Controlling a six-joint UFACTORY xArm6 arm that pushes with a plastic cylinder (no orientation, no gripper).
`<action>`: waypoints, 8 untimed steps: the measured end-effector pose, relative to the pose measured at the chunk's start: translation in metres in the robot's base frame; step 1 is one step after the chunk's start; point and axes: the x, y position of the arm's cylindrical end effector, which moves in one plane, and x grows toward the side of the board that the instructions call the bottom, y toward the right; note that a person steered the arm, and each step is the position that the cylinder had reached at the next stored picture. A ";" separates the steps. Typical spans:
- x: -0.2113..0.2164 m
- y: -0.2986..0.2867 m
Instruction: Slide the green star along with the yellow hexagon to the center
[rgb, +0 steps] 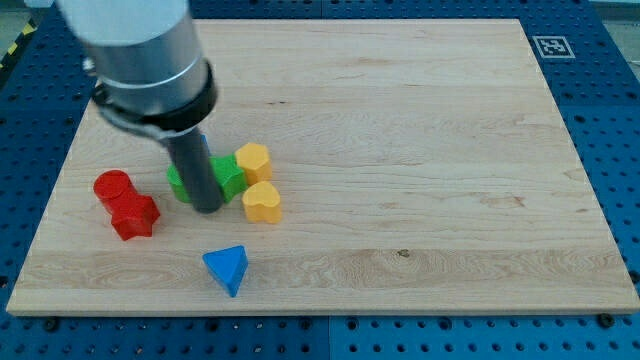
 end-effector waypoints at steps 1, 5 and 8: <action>-0.016 0.038; -0.052 0.085; -0.031 0.055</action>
